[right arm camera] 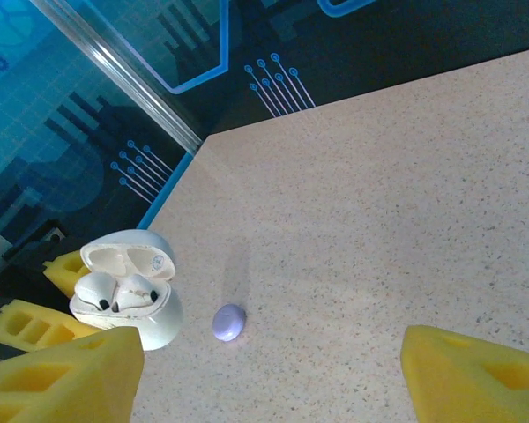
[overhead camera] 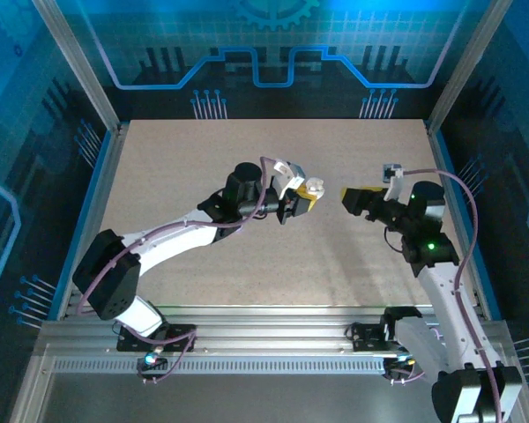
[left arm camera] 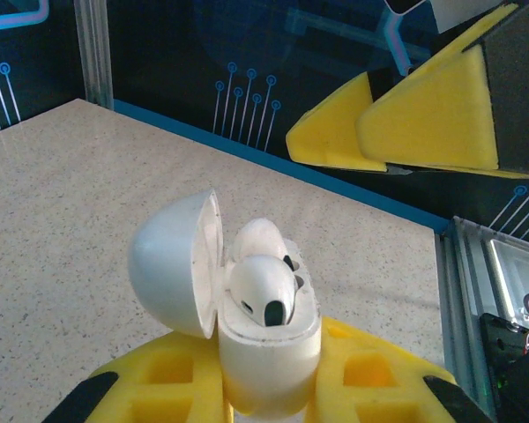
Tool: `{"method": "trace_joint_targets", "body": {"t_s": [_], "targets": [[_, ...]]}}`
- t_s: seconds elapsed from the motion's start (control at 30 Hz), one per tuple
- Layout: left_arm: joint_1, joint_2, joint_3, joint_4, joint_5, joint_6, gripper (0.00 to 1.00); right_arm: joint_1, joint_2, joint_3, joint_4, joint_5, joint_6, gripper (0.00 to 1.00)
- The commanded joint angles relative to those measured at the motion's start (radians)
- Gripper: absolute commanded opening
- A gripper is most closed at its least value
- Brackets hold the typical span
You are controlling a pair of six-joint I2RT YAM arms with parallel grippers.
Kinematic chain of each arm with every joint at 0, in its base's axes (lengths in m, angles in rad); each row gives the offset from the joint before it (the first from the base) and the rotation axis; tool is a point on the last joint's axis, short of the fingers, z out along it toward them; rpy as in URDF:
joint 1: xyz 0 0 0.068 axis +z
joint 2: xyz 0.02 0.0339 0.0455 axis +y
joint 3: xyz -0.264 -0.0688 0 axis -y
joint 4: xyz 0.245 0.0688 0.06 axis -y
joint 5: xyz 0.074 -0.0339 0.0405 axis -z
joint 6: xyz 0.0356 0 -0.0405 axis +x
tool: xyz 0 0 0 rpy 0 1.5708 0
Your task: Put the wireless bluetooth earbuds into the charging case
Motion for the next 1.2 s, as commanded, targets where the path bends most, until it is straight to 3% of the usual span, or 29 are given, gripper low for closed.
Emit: {"method": "trace_joint_targets", "body": {"t_s": [0.0, 0.33, 0.8, 1.17], "targets": [[-0.007, -0.037, -0.017, -0.012, 0.026, 0.006, 0.1, -0.021, -0.022, -0.018, 0.009, -0.048, -0.04, 0.8], [-0.003, -0.063, -0.027, -0.038, 0.038, 0.014, 0.1, -0.039, -0.056, -0.053, 0.046, -0.158, -0.16, 0.85], [0.006, -0.094, -0.039, -0.065, 0.094, 0.034, 0.1, -0.038, -0.157, -0.127, 0.09, -0.305, -0.457, 0.86], [0.005, -0.098, -0.034, -0.061, 0.157, 0.047, 0.1, -0.016, -0.09, -0.095, 0.03, -0.403, -0.586, 0.84]]}}
